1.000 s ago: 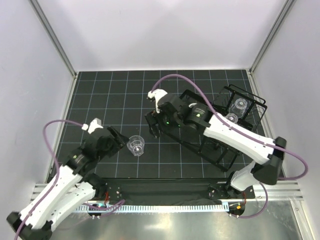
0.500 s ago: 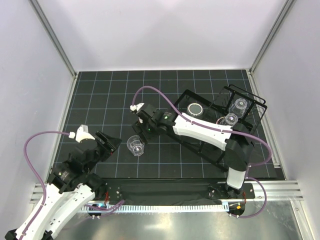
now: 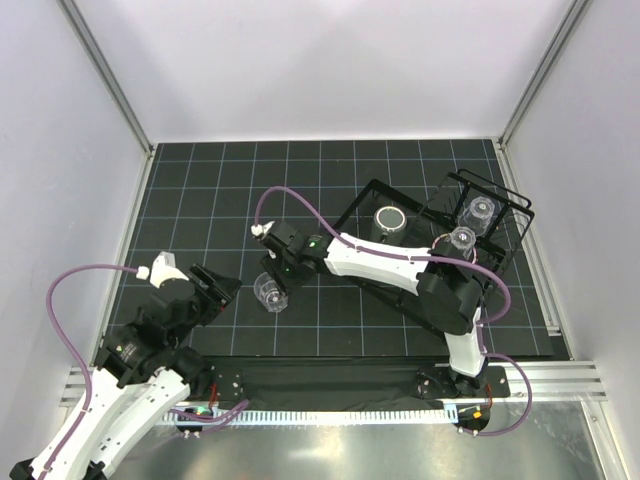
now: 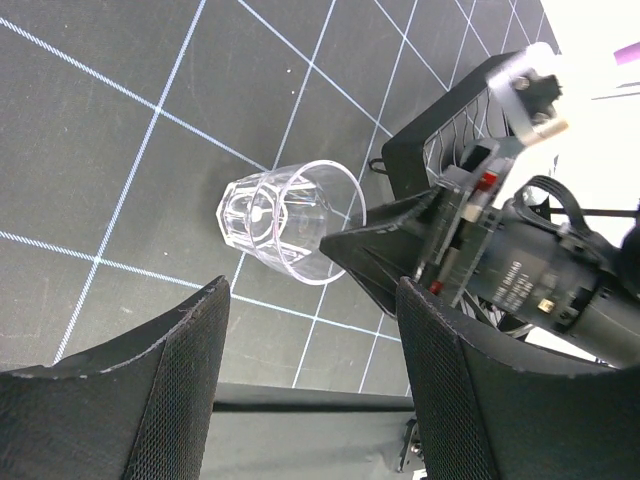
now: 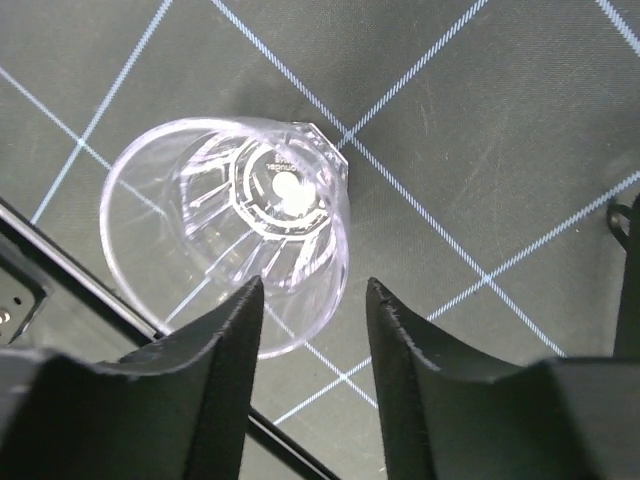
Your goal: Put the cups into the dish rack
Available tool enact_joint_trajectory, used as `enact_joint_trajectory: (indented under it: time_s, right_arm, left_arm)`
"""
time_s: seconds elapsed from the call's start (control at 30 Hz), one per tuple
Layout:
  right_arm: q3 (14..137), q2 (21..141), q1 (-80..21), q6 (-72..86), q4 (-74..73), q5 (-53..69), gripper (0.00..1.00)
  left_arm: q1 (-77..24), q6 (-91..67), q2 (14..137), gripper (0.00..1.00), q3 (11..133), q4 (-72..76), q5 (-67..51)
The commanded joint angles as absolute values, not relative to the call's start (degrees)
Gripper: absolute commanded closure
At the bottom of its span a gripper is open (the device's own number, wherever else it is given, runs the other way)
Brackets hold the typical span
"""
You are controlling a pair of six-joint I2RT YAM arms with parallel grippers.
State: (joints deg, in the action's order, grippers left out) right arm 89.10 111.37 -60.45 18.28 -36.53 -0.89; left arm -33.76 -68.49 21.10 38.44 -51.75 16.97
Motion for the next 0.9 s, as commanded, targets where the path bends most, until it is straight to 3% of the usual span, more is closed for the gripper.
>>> enact_joint_trajectory:
  time_s: [0.0, 0.23, 0.33, 0.47, 0.87]
  right_arm:
    - [91.76, 111.7, -60.82, 19.16, -33.4, -0.7, 0.54]
    - [91.05, 112.15, -60.82, 19.51, -31.99, -1.14, 0.66]
    - [90.62, 112.15, -60.82, 19.34, -31.56, -1.4, 0.76]
    - [90.7, 112.41, -60.82, 19.07, -31.03, -2.54, 0.96]
    - [74.98, 88.53, -60.82, 14.25, -16.09, -12.65, 0.96]
  left_arm:
    - [-34.01, -68.55, 20.65, 0.34, 40.69, -52.3, 17.49]
    - [-34.01, -68.91, 20.66, 0.33, 40.43, -52.3, 16.61]
    - [-34.01, -69.26, 20.74, 0.33, 40.34, -51.77, 16.17]
    - [-33.93, -69.61, 21.0, 0.33, 40.34, -50.8, 14.95]
    - [-34.01, -70.57, 23.37, 0.29, 43.24, -42.92, 9.76]
